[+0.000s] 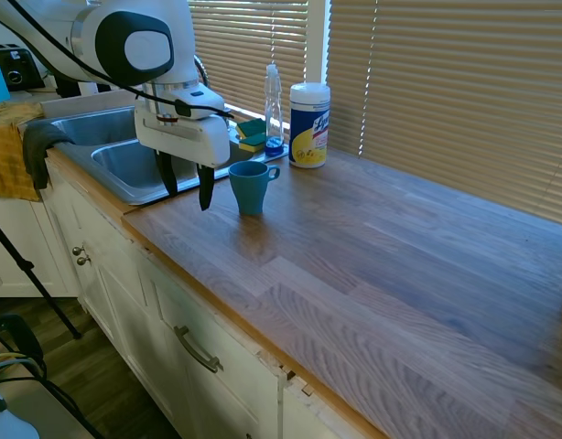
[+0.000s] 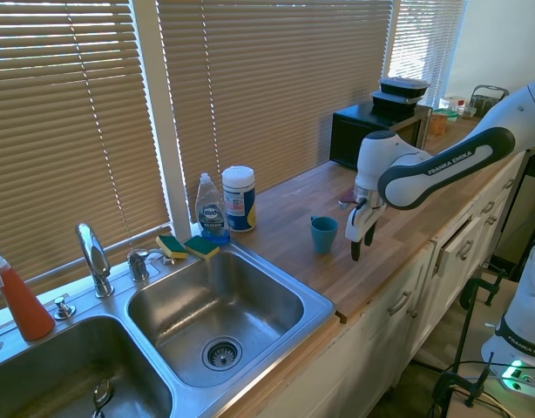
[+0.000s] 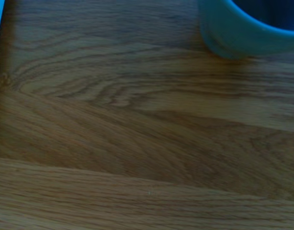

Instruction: Put the mug in the sink

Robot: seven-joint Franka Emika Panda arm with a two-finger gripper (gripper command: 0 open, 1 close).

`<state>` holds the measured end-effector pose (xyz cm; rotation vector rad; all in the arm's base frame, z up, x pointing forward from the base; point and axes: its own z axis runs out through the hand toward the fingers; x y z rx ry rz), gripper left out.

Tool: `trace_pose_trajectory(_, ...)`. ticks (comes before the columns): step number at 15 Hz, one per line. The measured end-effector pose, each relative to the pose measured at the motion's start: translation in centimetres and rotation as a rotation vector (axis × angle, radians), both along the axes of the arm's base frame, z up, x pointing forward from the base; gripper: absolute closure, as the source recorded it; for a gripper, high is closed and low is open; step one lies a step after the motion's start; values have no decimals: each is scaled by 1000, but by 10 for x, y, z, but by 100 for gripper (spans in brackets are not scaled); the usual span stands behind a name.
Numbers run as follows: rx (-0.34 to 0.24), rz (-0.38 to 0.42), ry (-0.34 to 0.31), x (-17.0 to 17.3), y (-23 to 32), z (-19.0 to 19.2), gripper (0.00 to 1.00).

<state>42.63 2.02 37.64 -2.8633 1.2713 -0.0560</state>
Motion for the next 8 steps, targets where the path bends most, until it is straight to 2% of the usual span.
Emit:
trace_pose_trajectory(4, 0, 0, -8, 3, 0, 4, 0)
trace_pose_trajectory(8, 5, -19, -76, 22, 3, 37, 0)
